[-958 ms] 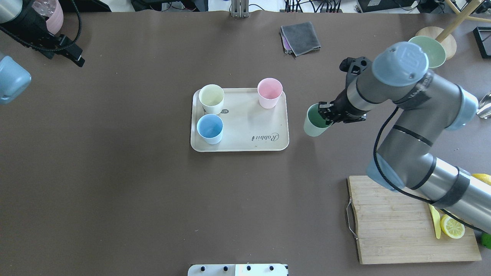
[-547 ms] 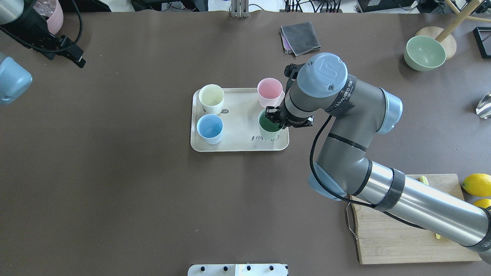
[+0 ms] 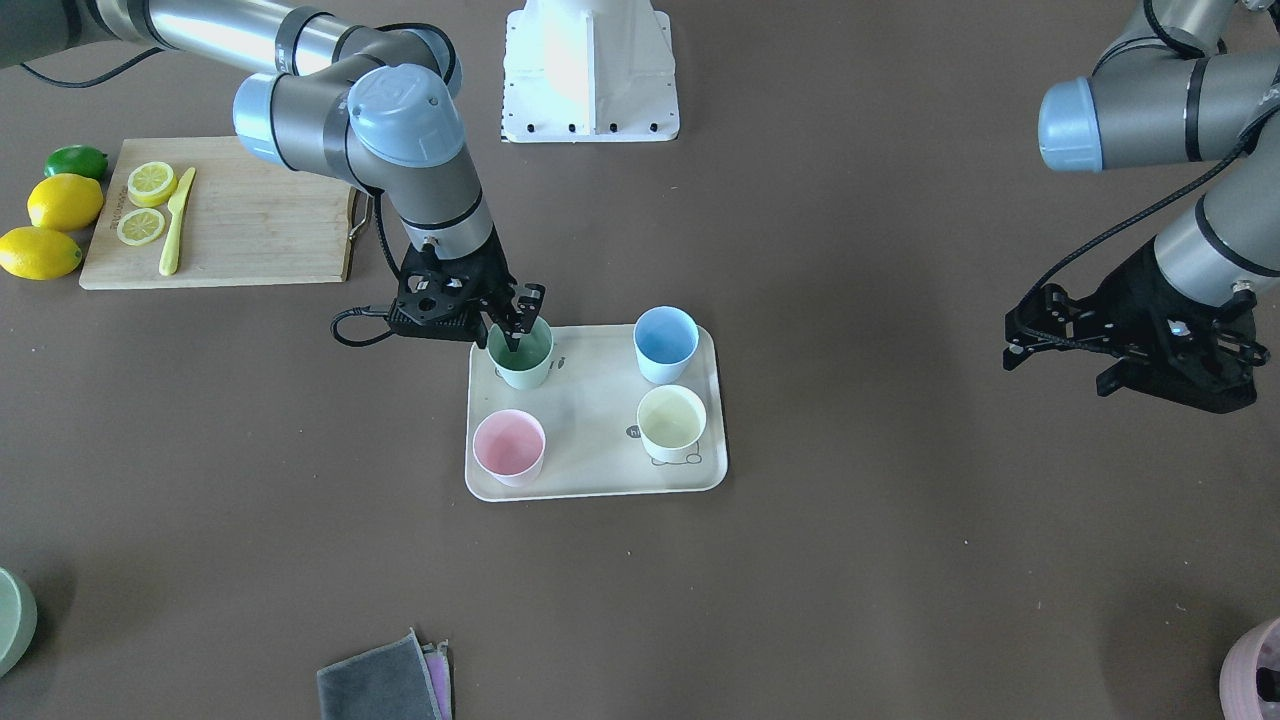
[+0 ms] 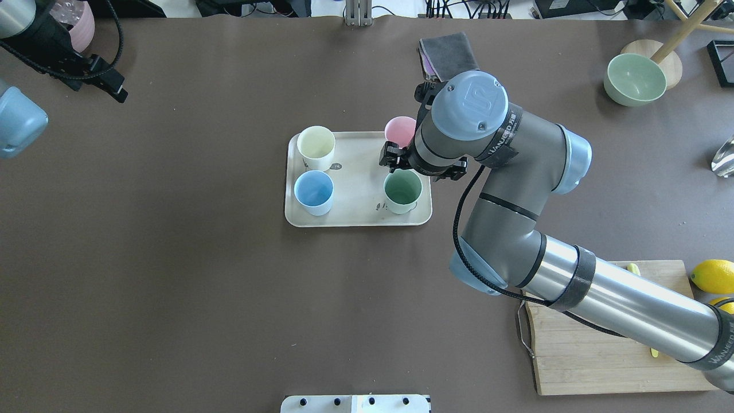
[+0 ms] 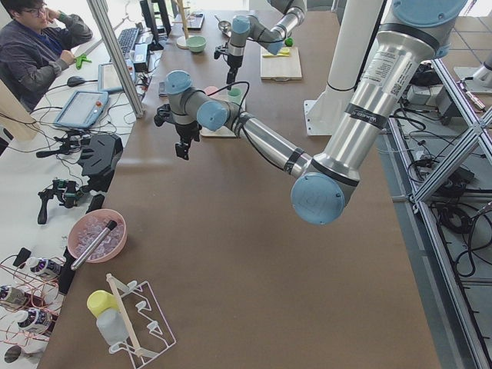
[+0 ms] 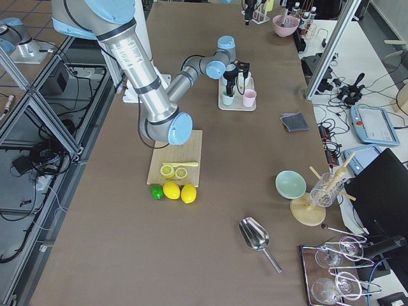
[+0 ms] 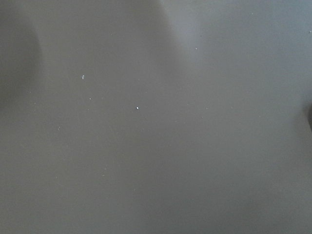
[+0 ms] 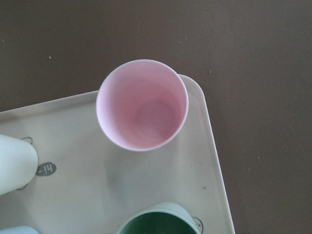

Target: Place all cups on tray

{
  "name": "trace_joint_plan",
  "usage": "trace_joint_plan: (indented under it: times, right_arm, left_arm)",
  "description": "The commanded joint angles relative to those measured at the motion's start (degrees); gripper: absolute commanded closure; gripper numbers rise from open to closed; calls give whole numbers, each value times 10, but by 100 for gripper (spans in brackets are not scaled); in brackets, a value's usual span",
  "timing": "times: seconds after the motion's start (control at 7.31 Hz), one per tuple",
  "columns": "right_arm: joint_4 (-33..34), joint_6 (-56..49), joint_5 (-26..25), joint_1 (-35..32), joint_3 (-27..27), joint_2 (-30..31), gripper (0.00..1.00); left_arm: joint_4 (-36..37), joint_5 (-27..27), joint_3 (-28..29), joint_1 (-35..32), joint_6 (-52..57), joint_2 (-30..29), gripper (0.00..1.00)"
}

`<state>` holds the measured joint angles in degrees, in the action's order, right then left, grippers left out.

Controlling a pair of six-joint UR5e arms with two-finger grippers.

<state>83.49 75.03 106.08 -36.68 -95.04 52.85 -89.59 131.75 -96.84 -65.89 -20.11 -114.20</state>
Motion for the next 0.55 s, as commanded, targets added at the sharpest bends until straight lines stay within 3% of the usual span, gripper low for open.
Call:
trace_joint_plan:
  times: [0.0, 0.27, 0.41]
  right_arm:
    - [0, -111, 20, -61, -35, 51, 0]
    - [-4, -223, 108, -150, -125, 178, 0]
    - [-4, -296, 153, -211, -135, 233, 0]
  left_arm:
    - [-43, 0, 1, 0, -5, 34, 2]
    - [-62, -1, 3, -2, -10, 51, 1]
    - [-60, -2, 3, -15, -4, 61, 1]
